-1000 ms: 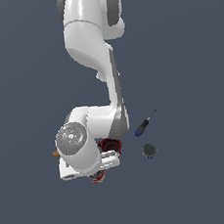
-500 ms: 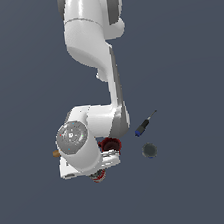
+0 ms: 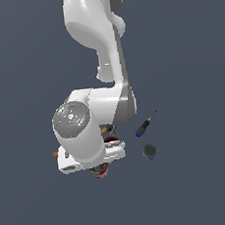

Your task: Pick up a designated object from a clutter of objects.

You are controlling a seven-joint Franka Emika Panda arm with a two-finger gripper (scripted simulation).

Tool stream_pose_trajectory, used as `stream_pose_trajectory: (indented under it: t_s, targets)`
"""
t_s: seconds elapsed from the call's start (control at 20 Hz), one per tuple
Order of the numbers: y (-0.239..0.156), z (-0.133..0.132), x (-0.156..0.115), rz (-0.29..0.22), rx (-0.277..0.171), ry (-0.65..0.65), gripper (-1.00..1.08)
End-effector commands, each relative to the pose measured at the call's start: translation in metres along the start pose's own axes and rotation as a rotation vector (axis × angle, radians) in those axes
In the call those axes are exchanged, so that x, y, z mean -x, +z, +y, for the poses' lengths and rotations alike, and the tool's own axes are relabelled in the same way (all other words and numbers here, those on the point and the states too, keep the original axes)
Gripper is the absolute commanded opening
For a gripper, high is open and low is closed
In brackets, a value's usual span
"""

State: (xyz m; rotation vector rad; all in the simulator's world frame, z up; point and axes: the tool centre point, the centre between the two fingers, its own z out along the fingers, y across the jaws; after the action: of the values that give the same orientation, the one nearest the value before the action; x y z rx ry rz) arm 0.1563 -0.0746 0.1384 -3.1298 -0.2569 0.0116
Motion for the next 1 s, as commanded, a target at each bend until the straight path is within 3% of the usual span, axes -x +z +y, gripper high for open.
stream_pose_trajectory:
  t_s: [0.0,0.95]
  targets:
    - [-0.028,-0.007,0.0,0.006,0.002,0.0,-1.0]
    - [-0.235,-0.068,0.009,0.007,0.002,0.0,-1.0]
